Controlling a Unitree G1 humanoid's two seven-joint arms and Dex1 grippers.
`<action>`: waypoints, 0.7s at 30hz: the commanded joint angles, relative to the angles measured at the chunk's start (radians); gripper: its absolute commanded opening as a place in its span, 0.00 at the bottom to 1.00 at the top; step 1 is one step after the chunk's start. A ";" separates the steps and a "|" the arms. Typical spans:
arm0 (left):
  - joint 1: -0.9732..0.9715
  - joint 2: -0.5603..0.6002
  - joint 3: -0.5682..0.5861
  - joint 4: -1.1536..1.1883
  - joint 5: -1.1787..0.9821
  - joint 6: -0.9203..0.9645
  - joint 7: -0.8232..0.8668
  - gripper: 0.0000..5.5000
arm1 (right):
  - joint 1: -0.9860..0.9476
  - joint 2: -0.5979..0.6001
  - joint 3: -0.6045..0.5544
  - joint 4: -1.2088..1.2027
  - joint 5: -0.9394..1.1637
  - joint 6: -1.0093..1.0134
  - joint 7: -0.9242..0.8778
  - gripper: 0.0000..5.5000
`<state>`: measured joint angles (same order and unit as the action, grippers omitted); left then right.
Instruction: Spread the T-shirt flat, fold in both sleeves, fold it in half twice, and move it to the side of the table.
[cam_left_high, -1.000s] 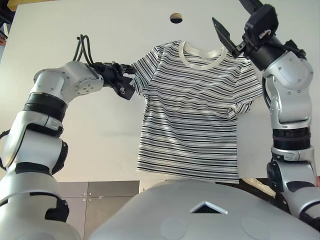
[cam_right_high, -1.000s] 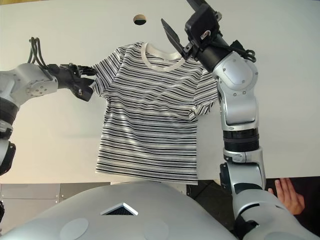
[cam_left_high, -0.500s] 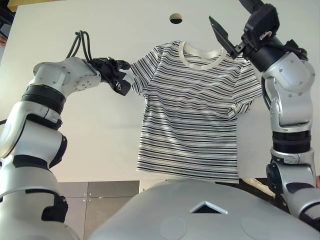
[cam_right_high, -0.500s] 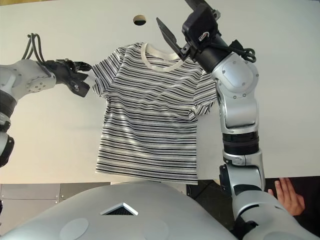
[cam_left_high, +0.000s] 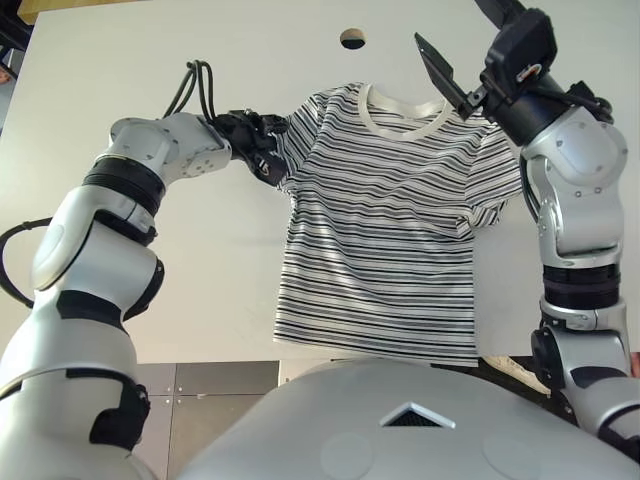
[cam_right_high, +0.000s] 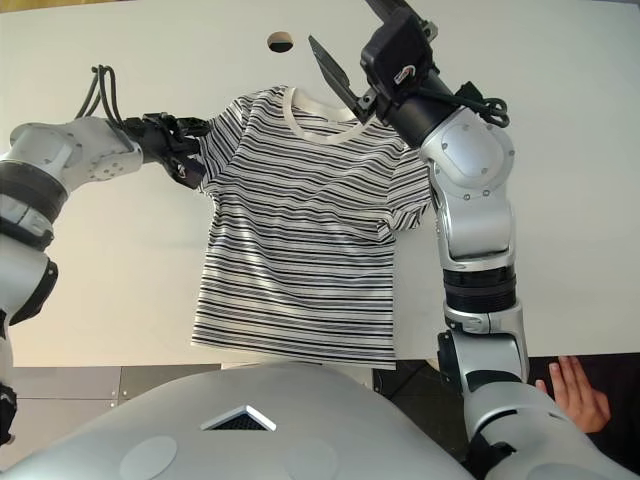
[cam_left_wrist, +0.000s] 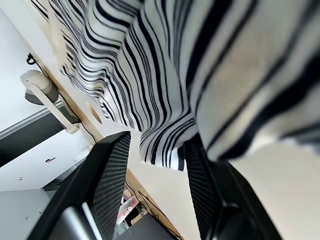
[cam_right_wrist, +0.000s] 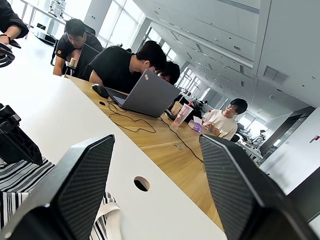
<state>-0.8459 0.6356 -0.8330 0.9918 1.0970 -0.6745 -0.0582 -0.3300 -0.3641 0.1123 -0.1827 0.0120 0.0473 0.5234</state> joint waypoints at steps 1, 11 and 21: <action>0.044 -0.018 -0.064 0.043 0.036 -0.035 -0.039 0.26 | 0.001 0.000 0.007 -0.011 -0.002 0.012 -0.002 0.57; 0.015 0.032 -0.075 0.071 0.025 -0.046 -0.021 0.02 | 0.007 0.001 0.015 -0.012 -0.001 0.006 -0.001 0.57; -0.019 0.113 -0.052 0.066 0.014 -0.055 -0.013 0.02 | 0.012 0.002 0.021 -0.013 0.001 0.002 -0.002 0.57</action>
<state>-0.8666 0.7272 -0.8794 1.0477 1.0957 -0.7233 -0.0562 -0.3219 -0.3634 0.1316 -0.1859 0.0128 0.0472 0.5228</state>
